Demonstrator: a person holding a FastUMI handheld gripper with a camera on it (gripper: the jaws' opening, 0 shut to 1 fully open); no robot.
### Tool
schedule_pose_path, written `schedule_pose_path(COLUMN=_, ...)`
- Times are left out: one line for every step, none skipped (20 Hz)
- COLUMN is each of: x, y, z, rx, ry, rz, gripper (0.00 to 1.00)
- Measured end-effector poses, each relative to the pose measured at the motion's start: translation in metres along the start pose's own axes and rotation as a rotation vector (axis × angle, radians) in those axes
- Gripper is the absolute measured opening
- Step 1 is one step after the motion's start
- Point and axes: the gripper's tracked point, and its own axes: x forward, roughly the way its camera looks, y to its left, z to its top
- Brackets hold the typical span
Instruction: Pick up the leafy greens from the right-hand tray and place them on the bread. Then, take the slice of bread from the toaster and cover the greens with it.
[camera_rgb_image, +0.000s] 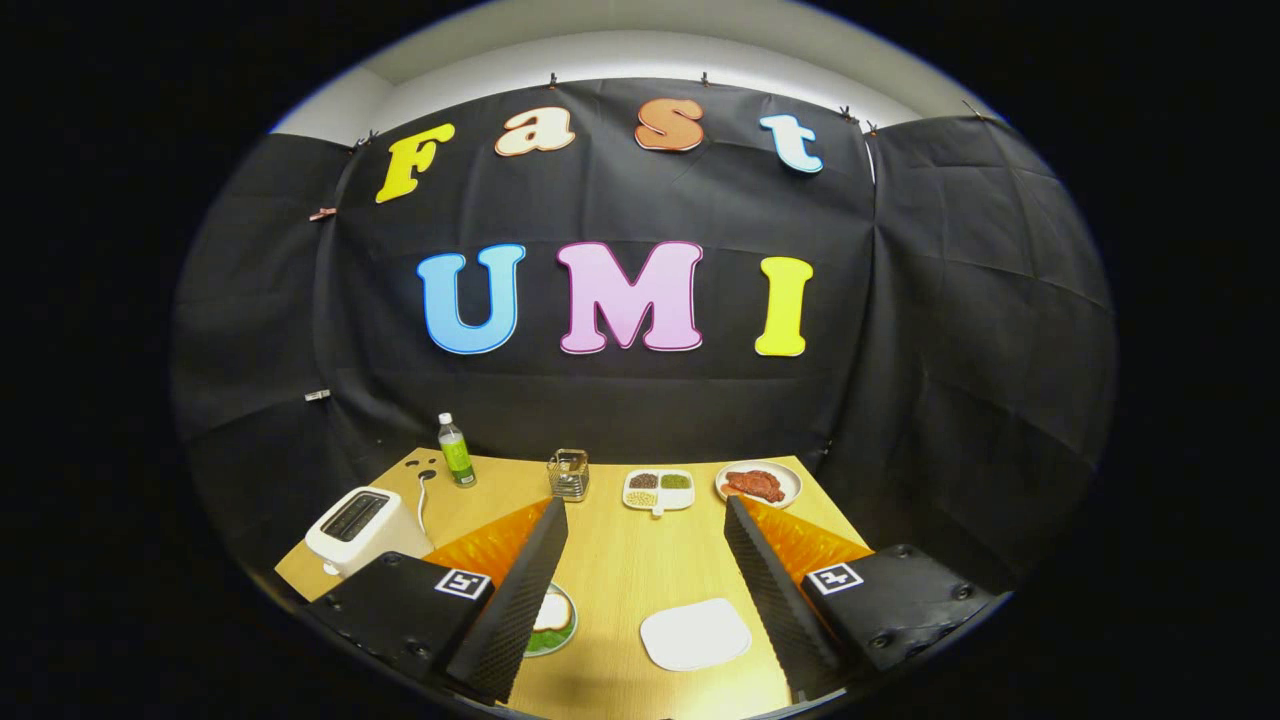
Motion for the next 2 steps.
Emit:
schedule_pose_path(x=0.0007, y=0.0014, z=0.001, rx=-0.003, ry=-0.004, rz=0.003, gripper=0.98)
schedule_pose_path(x=0.0008, y=0.0031, z=0.0012, rx=-0.007, ry=-0.004, rz=0.005, gripper=0.98)
